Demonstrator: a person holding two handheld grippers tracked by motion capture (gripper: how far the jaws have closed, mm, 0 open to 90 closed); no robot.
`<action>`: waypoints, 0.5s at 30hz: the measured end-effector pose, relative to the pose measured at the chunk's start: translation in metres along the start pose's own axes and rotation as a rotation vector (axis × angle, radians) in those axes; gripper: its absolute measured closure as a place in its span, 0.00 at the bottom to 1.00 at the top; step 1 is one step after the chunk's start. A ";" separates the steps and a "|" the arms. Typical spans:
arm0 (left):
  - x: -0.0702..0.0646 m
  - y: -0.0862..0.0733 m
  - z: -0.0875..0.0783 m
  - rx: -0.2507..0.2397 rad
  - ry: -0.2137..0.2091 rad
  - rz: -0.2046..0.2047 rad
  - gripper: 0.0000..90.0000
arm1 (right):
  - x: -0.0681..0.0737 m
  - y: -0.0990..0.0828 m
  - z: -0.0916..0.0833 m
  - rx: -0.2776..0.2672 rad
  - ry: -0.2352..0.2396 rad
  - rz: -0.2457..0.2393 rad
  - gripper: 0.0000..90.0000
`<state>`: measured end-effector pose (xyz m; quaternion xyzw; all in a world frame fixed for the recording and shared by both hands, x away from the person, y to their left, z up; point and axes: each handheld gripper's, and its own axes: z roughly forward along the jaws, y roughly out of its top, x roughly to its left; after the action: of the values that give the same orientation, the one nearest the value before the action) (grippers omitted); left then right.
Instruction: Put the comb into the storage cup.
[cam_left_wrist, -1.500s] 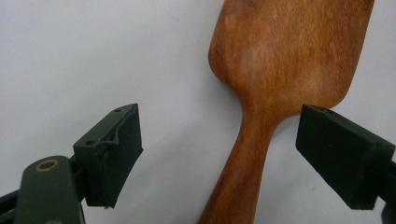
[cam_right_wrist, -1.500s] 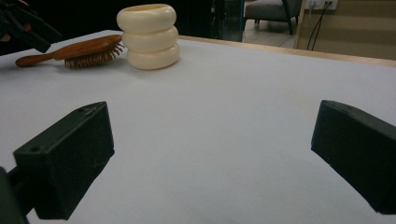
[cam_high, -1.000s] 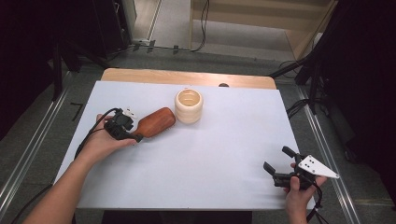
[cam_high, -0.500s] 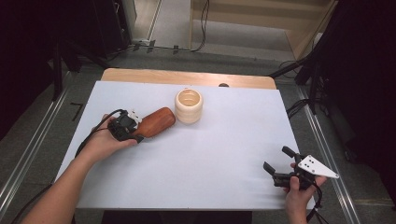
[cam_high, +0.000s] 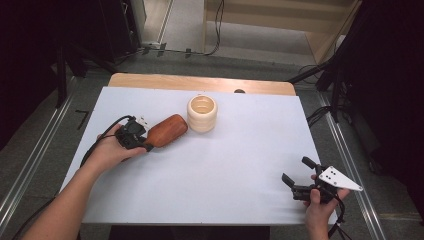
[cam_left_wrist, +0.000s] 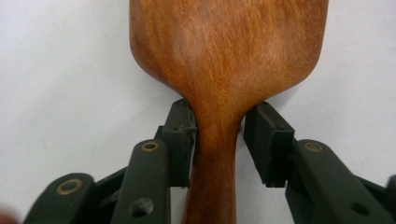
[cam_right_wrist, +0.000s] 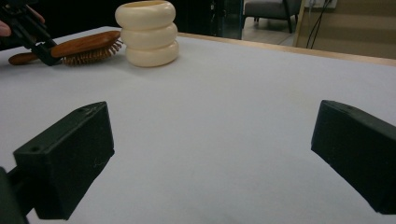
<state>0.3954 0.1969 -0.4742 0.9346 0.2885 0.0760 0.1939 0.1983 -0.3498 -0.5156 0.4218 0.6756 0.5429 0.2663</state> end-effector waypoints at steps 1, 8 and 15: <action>0.000 0.000 0.000 0.003 0.004 0.005 0.71 | 0.000 0.000 0.000 0.001 0.000 0.000 0.00; -0.001 0.000 -0.001 0.006 -0.004 0.015 0.76 | 0.000 0.000 0.000 0.005 0.002 -0.005 0.00; -0.003 -0.001 -0.001 0.003 0.006 0.035 0.80 | 0.000 0.000 0.001 0.005 0.000 -0.007 0.00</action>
<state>0.3920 0.1960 -0.4736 0.9395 0.2729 0.0820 0.1902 0.1988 -0.3495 -0.5156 0.4203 0.6784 0.5402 0.2669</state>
